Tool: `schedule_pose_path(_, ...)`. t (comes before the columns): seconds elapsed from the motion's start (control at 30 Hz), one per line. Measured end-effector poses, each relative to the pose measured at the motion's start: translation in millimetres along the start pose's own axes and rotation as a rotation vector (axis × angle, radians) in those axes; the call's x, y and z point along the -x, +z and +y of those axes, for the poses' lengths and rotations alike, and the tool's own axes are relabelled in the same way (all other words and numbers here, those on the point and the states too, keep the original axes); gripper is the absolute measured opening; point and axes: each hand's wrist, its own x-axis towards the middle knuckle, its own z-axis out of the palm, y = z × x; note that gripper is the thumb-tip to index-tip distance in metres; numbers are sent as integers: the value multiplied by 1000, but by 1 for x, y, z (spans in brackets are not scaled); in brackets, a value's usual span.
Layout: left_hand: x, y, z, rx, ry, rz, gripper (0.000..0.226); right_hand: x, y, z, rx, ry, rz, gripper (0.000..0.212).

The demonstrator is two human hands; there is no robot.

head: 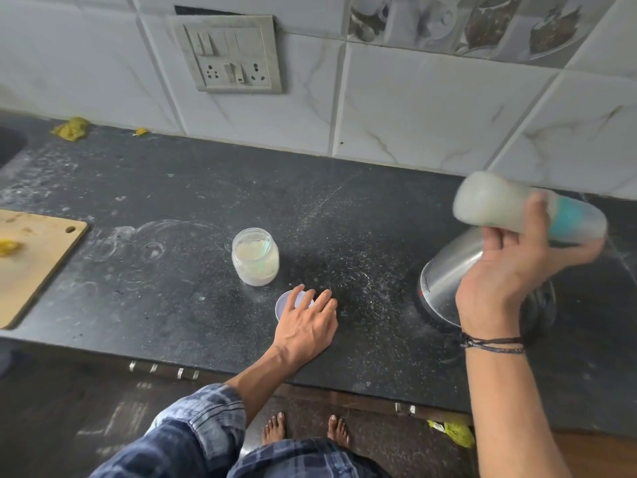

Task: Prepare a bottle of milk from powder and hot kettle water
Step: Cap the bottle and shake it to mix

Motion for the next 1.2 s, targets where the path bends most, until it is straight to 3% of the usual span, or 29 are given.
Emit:
schedule_pose_path(0.1,0,-1,-1,0,9,-2,16,9,-5,7,188,61,-210,85)
schedule_pose_path(0.23,-1,-2,1,1,-9,-6,16,9,-2,8,65,-8,-88,90)
schedule_pose_path(0.37,0,-3,0,1,2,-16,17,14,-2,11,196,42,-231,85)
schedule_pose_path(0.47,-1,-2,1,-1,-12,-16,17,9,-1,11,64,-12,-107,85)
schedule_pose_path(0.6,1,-2,0,4,5,-18,17,11,2,12,261,42,-312,81)
schedule_pose_path(0.73,-1,0,0,7,-10,-18,17,7,5,11,103,-16,-132,87)
schedule_pose_path(0.87,1,1,-1,0,0,-9,16,8,6,12,306,45,-328,82)
schedule_pose_path(1.0,0,3,0,0,-20,-15,18,4,5,9,94,-26,-105,95)
schedule_pose_path(1.13,3,4,-2,2,-4,-19,18,9,1,14,322,50,-320,79)
schedule_pose_path(1.2,1,4,-2,7,-8,-15,18,8,1,8,247,-2,-225,81)
